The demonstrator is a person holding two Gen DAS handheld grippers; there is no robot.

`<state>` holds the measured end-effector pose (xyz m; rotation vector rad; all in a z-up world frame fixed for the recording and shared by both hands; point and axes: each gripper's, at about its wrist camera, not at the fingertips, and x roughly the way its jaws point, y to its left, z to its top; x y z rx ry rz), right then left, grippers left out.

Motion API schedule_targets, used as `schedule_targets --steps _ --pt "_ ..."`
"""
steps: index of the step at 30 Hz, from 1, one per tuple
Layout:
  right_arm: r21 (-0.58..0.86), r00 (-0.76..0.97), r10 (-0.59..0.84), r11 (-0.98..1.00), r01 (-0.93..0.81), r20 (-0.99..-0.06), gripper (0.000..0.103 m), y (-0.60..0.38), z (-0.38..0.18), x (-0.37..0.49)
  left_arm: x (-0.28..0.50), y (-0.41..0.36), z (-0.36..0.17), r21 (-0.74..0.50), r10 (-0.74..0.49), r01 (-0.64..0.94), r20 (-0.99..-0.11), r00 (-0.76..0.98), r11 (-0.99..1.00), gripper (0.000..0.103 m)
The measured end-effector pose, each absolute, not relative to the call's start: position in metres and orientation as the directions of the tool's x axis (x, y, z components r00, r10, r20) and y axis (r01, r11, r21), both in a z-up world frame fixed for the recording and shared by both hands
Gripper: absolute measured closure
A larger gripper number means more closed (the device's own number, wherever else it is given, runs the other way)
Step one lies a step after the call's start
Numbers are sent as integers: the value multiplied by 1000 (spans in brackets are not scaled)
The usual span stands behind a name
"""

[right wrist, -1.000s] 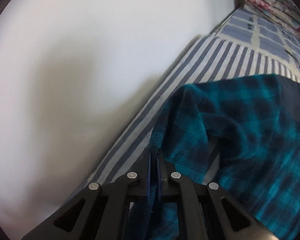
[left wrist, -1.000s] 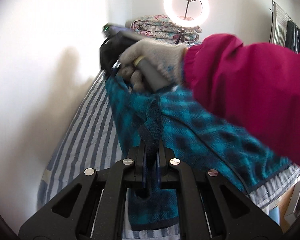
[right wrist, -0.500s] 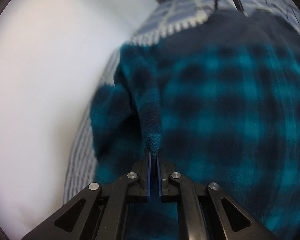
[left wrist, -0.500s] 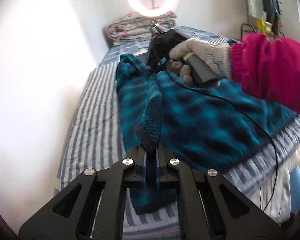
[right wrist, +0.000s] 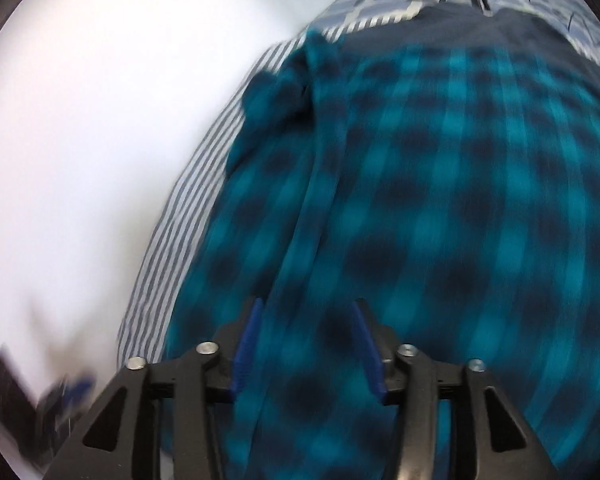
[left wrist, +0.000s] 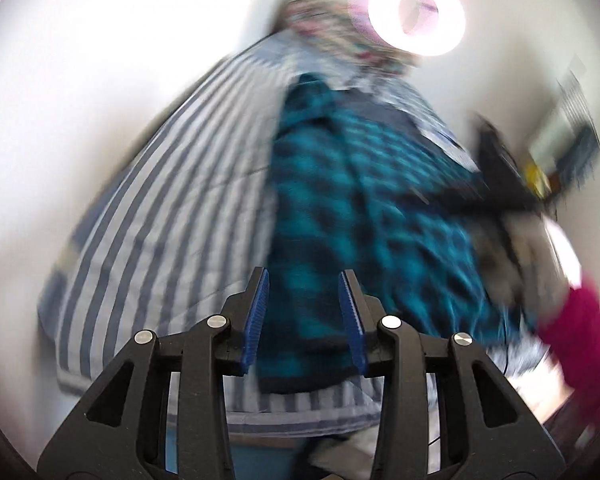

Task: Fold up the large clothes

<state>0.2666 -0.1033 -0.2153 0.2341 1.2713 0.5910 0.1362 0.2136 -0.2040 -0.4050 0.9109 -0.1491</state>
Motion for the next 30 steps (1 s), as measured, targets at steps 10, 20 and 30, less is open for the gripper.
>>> schedule_targets --steps 10,20,30 --pt "583 -9 612 749 -315 -791 63 -71 -237 171 155 216 -251 -549 -437 -140 -773 460 824 67" --pt "677 -4 693 702 -221 -721 102 -87 -250 144 155 207 -253 -578 -466 -148 -762 450 802 103" --pt "659 38 703 683 -315 -710 103 -90 -228 122 138 223 -248 -530 -404 -168 -783 473 831 103"
